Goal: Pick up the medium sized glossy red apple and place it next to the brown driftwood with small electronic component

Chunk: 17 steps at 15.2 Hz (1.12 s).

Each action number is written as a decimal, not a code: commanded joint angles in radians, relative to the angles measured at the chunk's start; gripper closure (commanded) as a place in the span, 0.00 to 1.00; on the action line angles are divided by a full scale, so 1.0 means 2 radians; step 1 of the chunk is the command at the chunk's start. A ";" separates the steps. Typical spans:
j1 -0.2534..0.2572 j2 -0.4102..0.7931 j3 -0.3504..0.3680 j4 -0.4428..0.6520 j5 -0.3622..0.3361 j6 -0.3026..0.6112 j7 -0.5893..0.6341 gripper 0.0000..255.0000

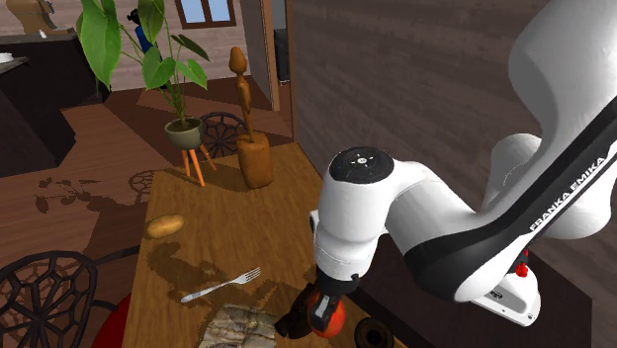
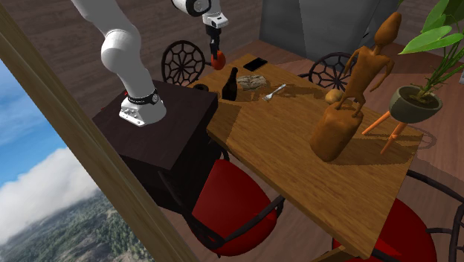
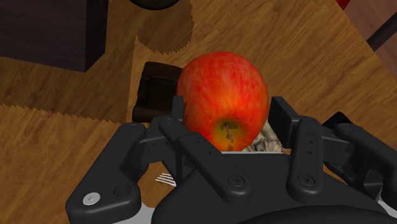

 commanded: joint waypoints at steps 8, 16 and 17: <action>-0.020 0.075 0.014 -0.013 -0.069 0.078 0.051 1.00; -0.016 0.152 -0.013 -0.011 -0.191 0.138 0.138 1.00; -0.012 0.161 -0.020 -0.010 -0.208 0.144 0.151 1.00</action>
